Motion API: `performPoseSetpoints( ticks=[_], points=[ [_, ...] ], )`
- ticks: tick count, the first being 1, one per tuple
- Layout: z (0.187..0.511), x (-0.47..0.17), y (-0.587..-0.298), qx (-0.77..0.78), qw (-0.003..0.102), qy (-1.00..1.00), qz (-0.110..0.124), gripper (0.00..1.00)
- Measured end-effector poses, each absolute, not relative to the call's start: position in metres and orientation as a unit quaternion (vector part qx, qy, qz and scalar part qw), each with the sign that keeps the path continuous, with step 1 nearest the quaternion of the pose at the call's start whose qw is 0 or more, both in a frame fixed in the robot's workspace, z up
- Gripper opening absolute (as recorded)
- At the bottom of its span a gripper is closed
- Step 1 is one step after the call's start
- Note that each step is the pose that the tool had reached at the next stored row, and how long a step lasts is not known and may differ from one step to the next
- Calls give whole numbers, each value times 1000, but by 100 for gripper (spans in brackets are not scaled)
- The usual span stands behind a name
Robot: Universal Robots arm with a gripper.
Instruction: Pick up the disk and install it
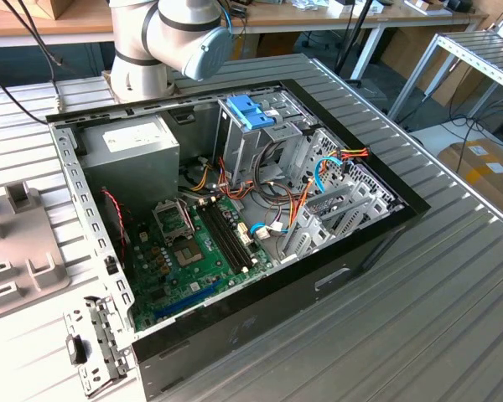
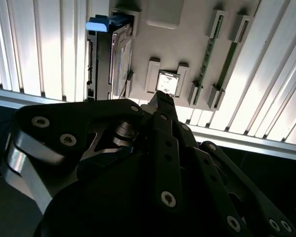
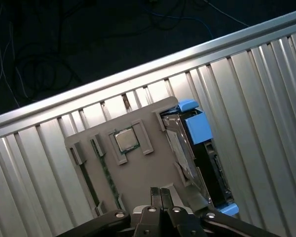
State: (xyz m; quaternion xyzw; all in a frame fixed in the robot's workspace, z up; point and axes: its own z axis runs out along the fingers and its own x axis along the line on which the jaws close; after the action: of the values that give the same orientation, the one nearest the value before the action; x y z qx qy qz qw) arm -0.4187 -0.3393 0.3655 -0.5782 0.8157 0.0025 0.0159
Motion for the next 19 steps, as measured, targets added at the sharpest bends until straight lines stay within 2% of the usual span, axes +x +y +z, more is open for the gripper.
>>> performPoseSetpoints(
  ticks=[19],
  points=[
    [365, -419, -339, -643, 16, 766, 4, 11]
  ],
)
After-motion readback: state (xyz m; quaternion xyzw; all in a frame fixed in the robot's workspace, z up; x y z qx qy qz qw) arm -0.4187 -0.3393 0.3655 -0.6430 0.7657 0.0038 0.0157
